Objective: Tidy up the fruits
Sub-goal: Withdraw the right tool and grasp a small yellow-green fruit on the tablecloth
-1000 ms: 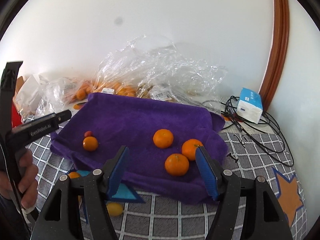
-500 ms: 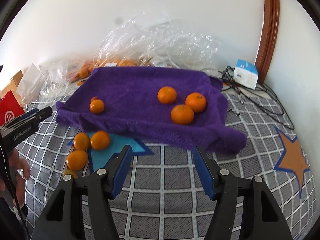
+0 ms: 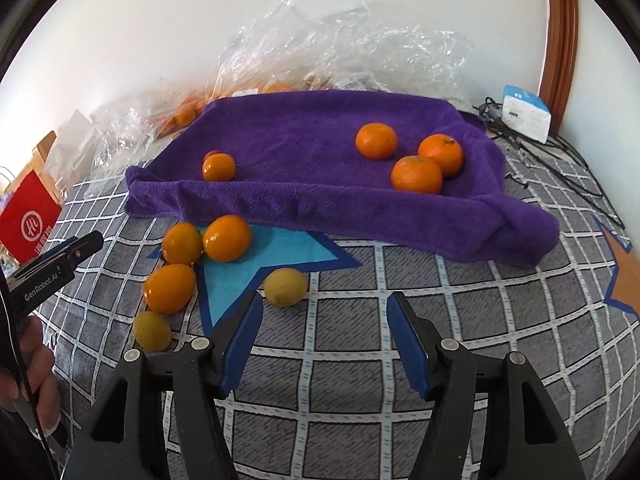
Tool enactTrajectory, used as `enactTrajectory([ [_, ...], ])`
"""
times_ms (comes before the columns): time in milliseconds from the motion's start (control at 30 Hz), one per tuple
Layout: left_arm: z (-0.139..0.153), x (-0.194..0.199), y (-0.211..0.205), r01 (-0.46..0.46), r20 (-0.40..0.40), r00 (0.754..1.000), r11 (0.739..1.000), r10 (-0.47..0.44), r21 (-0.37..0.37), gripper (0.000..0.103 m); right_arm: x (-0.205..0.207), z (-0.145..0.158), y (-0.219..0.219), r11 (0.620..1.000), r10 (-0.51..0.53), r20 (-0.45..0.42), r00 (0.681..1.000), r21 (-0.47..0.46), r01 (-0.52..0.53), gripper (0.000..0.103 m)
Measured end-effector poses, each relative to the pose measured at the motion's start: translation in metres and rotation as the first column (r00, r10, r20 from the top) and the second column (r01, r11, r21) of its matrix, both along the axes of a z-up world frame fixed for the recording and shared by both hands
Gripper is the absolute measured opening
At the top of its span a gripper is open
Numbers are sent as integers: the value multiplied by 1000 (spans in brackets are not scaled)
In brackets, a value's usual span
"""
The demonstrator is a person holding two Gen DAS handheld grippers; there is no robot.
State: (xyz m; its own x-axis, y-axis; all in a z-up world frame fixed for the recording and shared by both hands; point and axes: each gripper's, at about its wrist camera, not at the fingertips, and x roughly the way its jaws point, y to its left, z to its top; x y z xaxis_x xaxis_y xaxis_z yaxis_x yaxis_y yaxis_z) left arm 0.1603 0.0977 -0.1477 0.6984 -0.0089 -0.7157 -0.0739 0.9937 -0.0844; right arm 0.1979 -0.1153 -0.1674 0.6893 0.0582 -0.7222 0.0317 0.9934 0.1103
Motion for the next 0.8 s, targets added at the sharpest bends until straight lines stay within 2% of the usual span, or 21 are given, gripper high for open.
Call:
enactTrajectory([
  [133,-6,4,1,-7,-29,1000,1000,7,2,52,7,-6,6,1000,14,-16,1000,-12,-14,64],
  [333,-12,9,8,-33,-65,997,999,31,-32,53,20,-12,15,998,44,-25,999,-32,-45,63],
  [400,-14,11,11,-36,-74,997,998,32,-50,55,25,-13,18,998,43,-29,999,-40,-44,56],
  [433,-14,11,11,-38,-71,997,998,34,-55,56,26,-13,18,998,39,-25,999,-46,-40,50],
  [467,-14,11,11,-39,-69,997,998,35,-58,56,27,-13,19,998,35,-20,999,-51,-36,38],
  [533,-14,11,11,-38,-71,997,998,34,-58,57,30,-12,18,998,35,-18,999,-44,-36,27],
  [800,-15,11,10,-33,-73,997,998,29,-57,59,24,-10,0,1000,1,0,1000,-15,-1,26],
])
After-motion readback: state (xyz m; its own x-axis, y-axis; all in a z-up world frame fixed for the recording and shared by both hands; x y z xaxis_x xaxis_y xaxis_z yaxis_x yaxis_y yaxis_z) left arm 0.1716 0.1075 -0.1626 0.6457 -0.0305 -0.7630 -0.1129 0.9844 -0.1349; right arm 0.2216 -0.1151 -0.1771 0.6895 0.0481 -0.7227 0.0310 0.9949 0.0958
